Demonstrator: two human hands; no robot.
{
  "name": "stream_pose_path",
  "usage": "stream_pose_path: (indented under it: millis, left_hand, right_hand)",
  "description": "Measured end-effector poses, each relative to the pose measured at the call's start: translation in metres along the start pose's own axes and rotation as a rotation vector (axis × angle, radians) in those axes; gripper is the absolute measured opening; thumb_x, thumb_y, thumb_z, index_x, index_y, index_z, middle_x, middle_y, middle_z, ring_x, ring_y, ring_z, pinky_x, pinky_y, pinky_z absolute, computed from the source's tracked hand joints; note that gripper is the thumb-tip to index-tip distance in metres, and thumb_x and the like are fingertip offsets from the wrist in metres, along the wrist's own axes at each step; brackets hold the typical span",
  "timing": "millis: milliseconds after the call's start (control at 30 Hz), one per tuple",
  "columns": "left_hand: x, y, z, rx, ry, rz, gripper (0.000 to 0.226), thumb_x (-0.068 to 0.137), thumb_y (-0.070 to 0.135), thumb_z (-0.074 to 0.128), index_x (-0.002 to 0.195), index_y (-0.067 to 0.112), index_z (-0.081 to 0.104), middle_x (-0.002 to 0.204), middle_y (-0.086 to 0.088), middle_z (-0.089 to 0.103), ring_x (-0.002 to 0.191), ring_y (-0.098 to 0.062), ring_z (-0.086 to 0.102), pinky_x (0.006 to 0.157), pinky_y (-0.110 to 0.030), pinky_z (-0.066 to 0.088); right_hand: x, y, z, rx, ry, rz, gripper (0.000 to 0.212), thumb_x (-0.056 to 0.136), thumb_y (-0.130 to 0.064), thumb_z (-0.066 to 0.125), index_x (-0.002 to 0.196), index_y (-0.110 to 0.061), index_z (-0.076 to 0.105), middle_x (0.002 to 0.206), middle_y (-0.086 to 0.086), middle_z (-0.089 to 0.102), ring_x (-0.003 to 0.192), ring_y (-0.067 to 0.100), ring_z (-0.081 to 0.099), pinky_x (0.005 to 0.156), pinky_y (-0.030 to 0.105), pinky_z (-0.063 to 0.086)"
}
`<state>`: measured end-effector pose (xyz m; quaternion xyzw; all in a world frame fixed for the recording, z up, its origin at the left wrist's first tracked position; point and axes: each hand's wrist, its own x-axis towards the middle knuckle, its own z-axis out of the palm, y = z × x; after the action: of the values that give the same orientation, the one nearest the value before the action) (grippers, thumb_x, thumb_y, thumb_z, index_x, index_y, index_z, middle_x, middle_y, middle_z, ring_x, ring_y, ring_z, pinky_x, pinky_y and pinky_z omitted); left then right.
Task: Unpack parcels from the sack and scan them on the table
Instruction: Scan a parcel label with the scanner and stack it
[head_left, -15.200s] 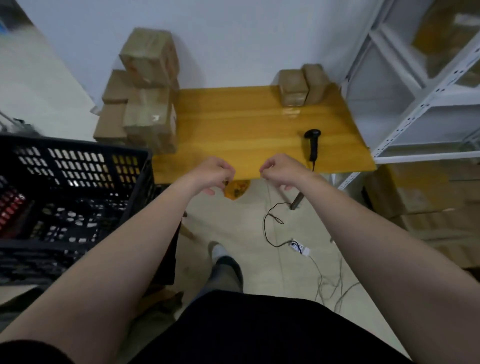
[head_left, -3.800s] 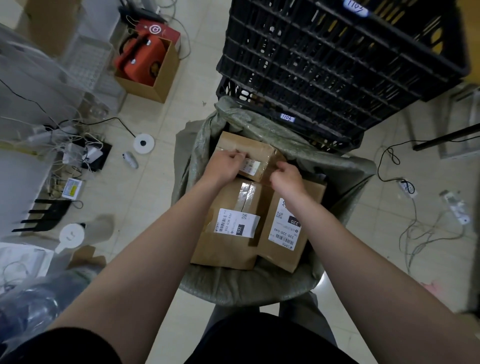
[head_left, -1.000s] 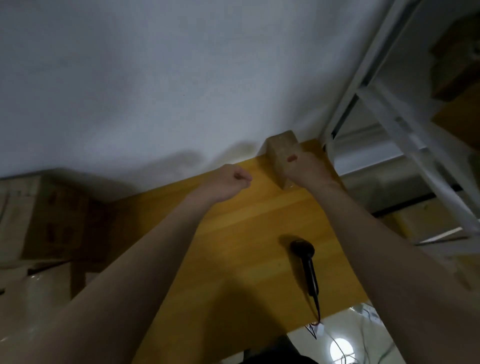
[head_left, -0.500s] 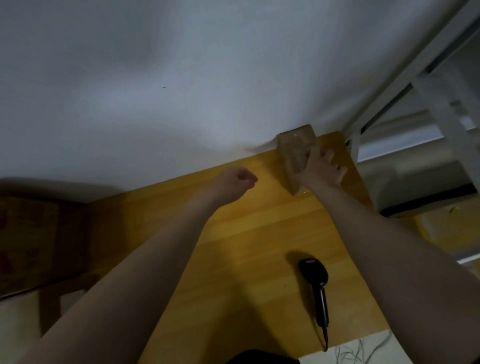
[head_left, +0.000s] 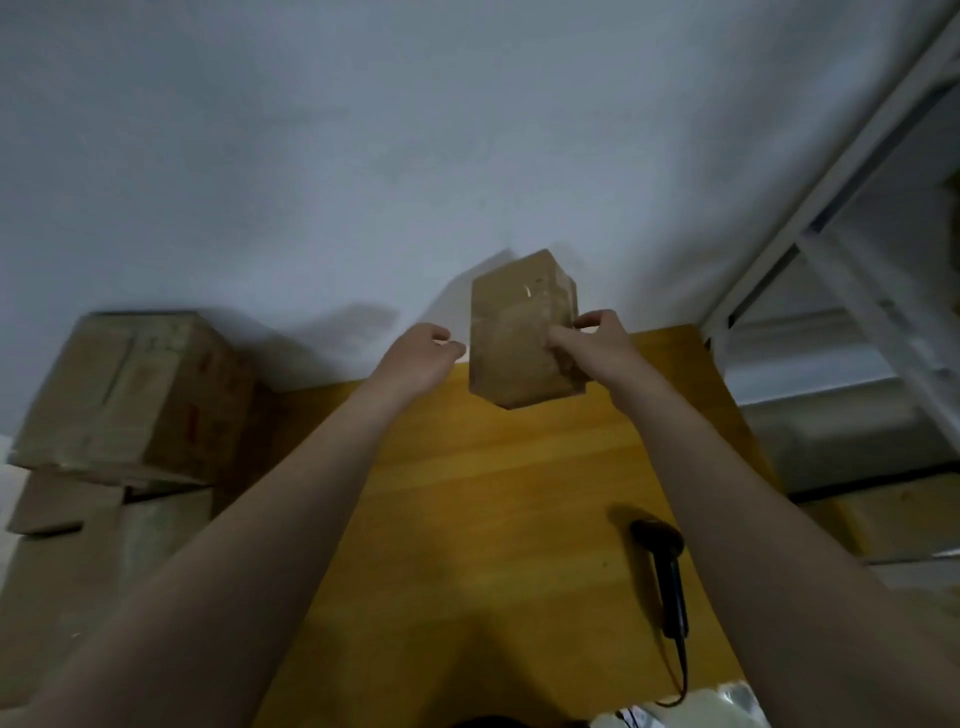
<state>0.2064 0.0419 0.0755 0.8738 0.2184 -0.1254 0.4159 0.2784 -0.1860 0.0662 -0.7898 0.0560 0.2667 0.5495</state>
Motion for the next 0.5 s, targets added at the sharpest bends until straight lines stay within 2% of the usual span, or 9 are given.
stream_pose_path:
  millis: [67, 133, 200, 300, 400, 500]
  left_hand:
    - [-0.038, 0.01, -0.051, -0.127, 0.034, -0.028, 0.065, 0.101, 0.052, 0.055, 0.152, 0.013, 0.046, 0.153, -0.006, 0.05, 0.136, -0.029, 0.05, 0.109, -0.045, 0.044]
    - [-0.088, 0.029, -0.106, -0.29, 0.016, 0.006, 0.069, 0.097, 0.063, 0.056, 0.148, 0.017, 0.049, 0.142, -0.003, 0.058, 0.127, -0.029, 0.056, 0.106, -0.054, 0.047]
    - [-0.141, 0.045, -0.154, -0.362, -0.01, 0.107, 0.062, 0.093, 0.067, 0.059, 0.136, 0.024, 0.056, 0.128, 0.003, 0.065, 0.117, -0.024, 0.063, 0.104, -0.058, 0.049]
    - [-0.214, 0.061, -0.204, -0.432, 0.009, 0.255, 0.052, 0.091, 0.057, 0.069, 0.132, 0.027, 0.059, 0.124, 0.004, 0.068, 0.115, -0.026, 0.067, 0.101, -0.056, 0.051]
    - [-0.272, 0.064, -0.231, -0.468, 0.07, 0.337, 0.068, 0.079, 0.048, 0.081, 0.136, 0.028, 0.051, 0.127, 0.0, 0.066, 0.113, -0.027, 0.068, 0.094, -0.053, 0.056]
    - [-0.313, 0.062, -0.238, -0.483, 0.147, 0.39, 0.064, 0.079, 0.032, 0.087, 0.127, 0.025, 0.046, 0.128, -0.004, 0.062, 0.11, -0.026, 0.069, 0.085, -0.057, 0.061]
  right_hand:
    - [-0.046, -0.036, 0.014, 0.054, -0.015, -0.103, 0.066, 0.068, -0.047, 0.074, 0.124, -0.026, 0.047, 0.117, 0.001, 0.06, 0.099, 0.022, 0.065, 0.062, 0.032, 0.05]
    - [-0.097, -0.078, 0.026, 0.098, -0.049, -0.209, 0.06, 0.066, -0.048, 0.072, 0.119, -0.029, 0.051, 0.115, 0.0, 0.065, 0.093, 0.02, 0.068, 0.056, 0.023, 0.048]
    - [-0.147, -0.117, 0.035, 0.132, -0.082, -0.324, 0.06, 0.061, -0.05, 0.071, 0.115, -0.031, 0.052, 0.113, -0.002, 0.069, 0.083, 0.018, 0.069, 0.065, 0.027, 0.043]
    - [-0.213, -0.157, 0.046, 0.165, -0.091, -0.503, 0.055, 0.06, -0.046, 0.067, 0.112, -0.033, 0.053, 0.116, -0.004, 0.068, 0.077, 0.012, 0.069, 0.075, 0.031, 0.041]
    - [-0.263, -0.174, 0.058, 0.133, -0.052, -0.613, 0.042, 0.069, -0.049, 0.061, 0.108, -0.039, 0.052, 0.109, -0.013, 0.069, 0.077, 0.005, 0.071, 0.083, 0.031, 0.047]
    - [-0.303, -0.184, 0.072, 0.078, 0.117, -0.693, 0.029, 0.079, -0.06, 0.061, 0.105, -0.049, 0.051, 0.098, -0.02, 0.069, 0.085, -0.003, 0.068, 0.073, 0.026, 0.046]
